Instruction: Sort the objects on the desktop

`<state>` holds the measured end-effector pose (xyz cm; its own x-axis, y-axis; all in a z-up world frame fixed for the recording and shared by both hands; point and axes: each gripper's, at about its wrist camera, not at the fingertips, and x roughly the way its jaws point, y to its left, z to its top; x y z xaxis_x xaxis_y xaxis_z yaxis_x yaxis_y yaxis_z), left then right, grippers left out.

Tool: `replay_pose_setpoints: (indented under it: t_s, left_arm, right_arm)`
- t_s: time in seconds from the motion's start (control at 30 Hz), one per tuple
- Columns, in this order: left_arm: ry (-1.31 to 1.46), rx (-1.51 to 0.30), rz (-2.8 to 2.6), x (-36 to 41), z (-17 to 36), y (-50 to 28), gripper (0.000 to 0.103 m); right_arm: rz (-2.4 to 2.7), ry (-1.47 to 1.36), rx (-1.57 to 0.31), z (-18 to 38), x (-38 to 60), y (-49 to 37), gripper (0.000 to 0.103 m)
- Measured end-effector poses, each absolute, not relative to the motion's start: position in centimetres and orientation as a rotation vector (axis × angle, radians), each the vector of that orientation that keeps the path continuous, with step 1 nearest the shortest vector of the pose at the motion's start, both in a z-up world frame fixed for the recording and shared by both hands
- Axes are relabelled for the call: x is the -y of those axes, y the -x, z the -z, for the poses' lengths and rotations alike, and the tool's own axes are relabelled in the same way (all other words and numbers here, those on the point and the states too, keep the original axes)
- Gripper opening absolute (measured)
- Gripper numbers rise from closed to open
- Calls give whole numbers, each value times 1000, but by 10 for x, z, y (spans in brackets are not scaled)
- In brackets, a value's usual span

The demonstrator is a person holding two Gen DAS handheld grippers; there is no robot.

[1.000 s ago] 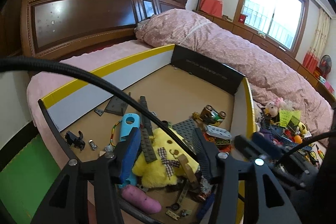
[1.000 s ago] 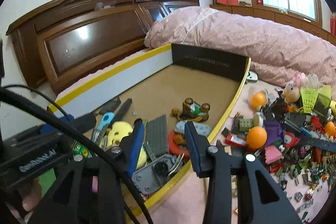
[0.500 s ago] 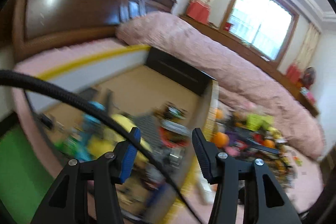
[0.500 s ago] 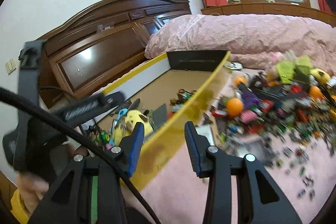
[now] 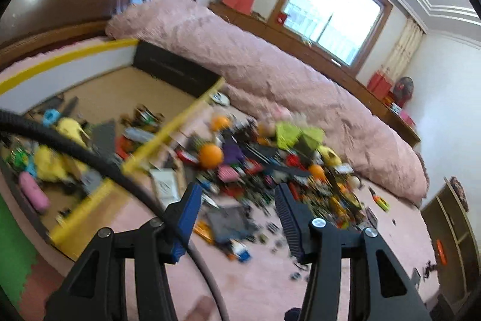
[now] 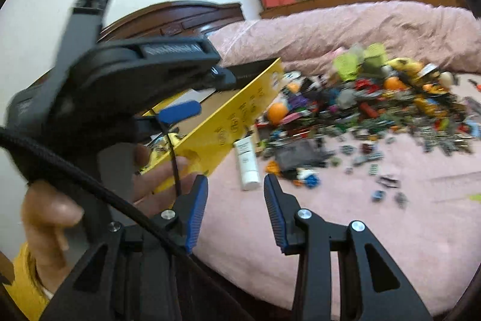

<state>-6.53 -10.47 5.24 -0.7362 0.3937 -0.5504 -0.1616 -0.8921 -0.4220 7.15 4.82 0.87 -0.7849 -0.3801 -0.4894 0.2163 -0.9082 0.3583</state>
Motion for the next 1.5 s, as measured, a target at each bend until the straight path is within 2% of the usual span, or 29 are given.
replay_pose_setpoints:
  t_s: [0.13, 0.37, 0.63, 0.73, 0.93, 1.03, 1.13, 1.3, 1.5]
  left_arm:
    - [959, 472, -2636, 80, -46, 60, 52]
    - [998, 113, -2674, 28, -27, 52, 52]
    - [1060, -205, -2676, -9, 10, 56, 52]
    - [1141, -243, -2597, -13, 30, 65, 52]
    - [1246, -245, -2514, -2, 65, 74, 52]
    - [1172, -331, -2515, 2, 74, 63, 54]
    - [1113, -388, -2534, 3, 73, 55, 54]
    - [1165, -265, -2527, 9, 69, 65, 54]
    - [1074, -267, -2452, -8, 54, 59, 54]
  right_arm:
    - [2713, -833, 436, -6, -74, -89, 41]
    - [2859, -854, 476, 1, -130, -98, 59]
    - [2926, -969, 541, 18, -187, -66, 60]
    - [2913, -1007, 595, 25, -201, -52, 63]
    - [2901, -1046, 818, 39, -231, -33, 66]
    - [2902, -1041, 915, 39, -250, -27, 66]
    - [3011, -1044, 861, 31, -262, -23, 68]
    - [3054, -1097, 687, 32, -258, -22, 69]
    - [3001, -1184, 457, 44, -243, -28, 69]
